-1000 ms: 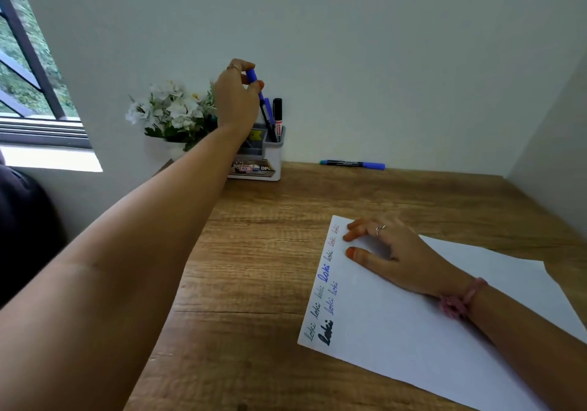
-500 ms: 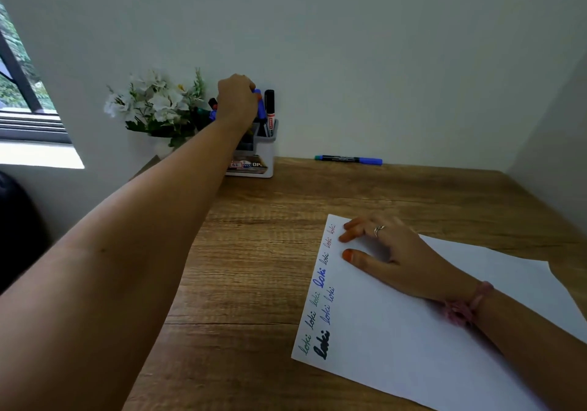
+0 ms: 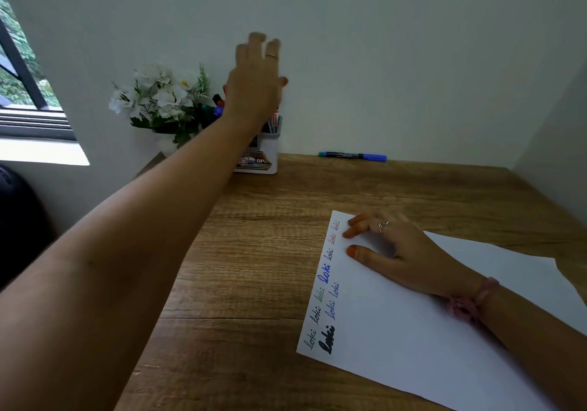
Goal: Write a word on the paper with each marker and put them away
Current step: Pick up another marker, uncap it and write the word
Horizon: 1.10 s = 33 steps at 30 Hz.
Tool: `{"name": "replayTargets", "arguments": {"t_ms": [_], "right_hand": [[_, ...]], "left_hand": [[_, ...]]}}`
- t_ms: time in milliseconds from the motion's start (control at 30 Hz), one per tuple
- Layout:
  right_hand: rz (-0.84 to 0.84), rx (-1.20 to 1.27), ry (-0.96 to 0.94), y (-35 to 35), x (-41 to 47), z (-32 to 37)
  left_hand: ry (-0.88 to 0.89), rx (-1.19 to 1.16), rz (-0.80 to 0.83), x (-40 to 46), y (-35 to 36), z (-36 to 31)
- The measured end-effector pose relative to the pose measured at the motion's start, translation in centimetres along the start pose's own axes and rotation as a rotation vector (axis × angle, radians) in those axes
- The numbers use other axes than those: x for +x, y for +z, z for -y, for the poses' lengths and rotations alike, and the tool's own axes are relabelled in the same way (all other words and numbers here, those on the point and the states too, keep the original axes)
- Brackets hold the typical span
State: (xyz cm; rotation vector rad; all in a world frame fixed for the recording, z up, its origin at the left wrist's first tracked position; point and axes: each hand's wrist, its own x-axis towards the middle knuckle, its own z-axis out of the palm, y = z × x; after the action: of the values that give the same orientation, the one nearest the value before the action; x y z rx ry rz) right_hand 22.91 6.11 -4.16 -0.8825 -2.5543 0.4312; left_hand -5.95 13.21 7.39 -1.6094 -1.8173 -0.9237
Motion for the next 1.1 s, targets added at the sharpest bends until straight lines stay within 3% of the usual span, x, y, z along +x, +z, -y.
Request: {"name": "replayTargets", "arguments": {"t_ms": [133,233,567,667,900,1100], "right_hand": [[0.003,0.002,-0.004,0.0,-0.1,0.1],[-0.001,0.004,-0.001,0.0,-0.1,0.1],[-0.016,0.017,0.011,0.1,-0.1,-0.1],[-0.021,0.023,0.022,0.1,-0.2,-0.1],[-0.021,0.025,0.028,0.3,-0.1,-0.3],[-0.008,0.036,0.037,0.2,-0.1,-0.2]], "left_hand": [[0.290,0.183,-0.007,-1.4,1.7,-3.2],[0.354,0.157,0.060,-2.8,4.0,-4.8],[0.077,-0.120,0.336,-8.4,9.0,-6.5],[0.122,-0.142,0.372,-8.0,9.3,-6.1],[0.170,-0.143,0.656,-7.5,10.2,-5.8],[0.133,-0.063,0.675,-7.6,10.3,-5.9]]}}
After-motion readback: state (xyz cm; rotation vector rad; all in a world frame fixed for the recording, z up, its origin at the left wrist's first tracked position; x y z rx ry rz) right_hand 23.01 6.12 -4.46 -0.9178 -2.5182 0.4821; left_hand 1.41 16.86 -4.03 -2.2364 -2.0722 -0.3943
